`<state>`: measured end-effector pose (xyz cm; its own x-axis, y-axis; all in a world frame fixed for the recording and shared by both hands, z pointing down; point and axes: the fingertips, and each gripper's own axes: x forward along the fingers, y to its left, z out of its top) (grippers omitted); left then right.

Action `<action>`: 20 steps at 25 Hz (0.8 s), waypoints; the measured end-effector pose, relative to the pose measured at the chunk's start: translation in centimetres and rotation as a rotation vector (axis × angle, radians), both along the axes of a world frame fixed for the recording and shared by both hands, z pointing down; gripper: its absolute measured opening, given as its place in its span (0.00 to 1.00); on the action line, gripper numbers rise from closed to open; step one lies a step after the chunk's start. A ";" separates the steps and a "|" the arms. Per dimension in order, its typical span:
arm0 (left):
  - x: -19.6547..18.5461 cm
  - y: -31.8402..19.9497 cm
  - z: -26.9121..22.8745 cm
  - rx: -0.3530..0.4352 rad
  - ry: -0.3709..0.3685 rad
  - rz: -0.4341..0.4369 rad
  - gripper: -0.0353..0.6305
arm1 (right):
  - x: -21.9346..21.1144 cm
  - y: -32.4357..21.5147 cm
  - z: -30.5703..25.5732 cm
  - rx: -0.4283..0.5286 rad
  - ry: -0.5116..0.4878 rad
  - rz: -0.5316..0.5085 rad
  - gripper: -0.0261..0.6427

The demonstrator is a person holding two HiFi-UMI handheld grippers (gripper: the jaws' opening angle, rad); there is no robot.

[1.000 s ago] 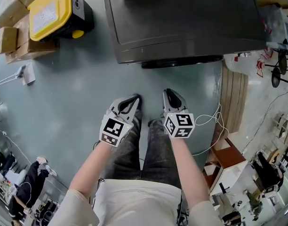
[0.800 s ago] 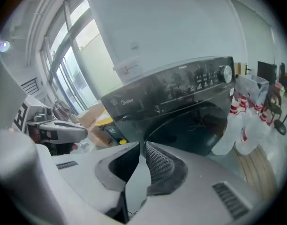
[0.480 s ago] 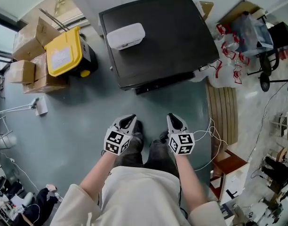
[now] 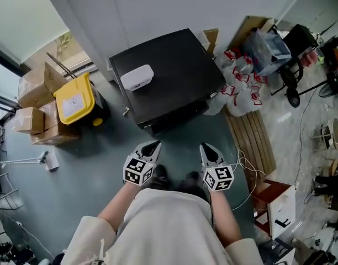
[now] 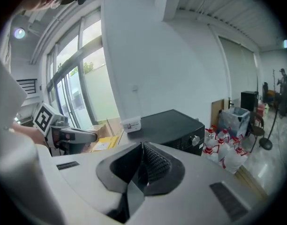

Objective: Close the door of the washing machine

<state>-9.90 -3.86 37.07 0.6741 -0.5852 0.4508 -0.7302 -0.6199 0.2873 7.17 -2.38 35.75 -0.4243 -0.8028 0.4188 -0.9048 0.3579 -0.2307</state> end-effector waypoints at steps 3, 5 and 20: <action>2.1 -0.1 -3.2 0.047 0.042 0.045 0.07 | 1.4 0.8 -3.7 0.063 -0.005 0.042 0.10; 3.5 0.1 -5.2 0.090 0.048 0.080 0.07 | 2.4 1.5 -5.7 0.096 -0.005 0.057 0.10; 8.0 1.7 -15.9 0.257 0.055 0.057 0.07 | 9.7 4.7 -14.7 0.223 0.046 -0.010 0.10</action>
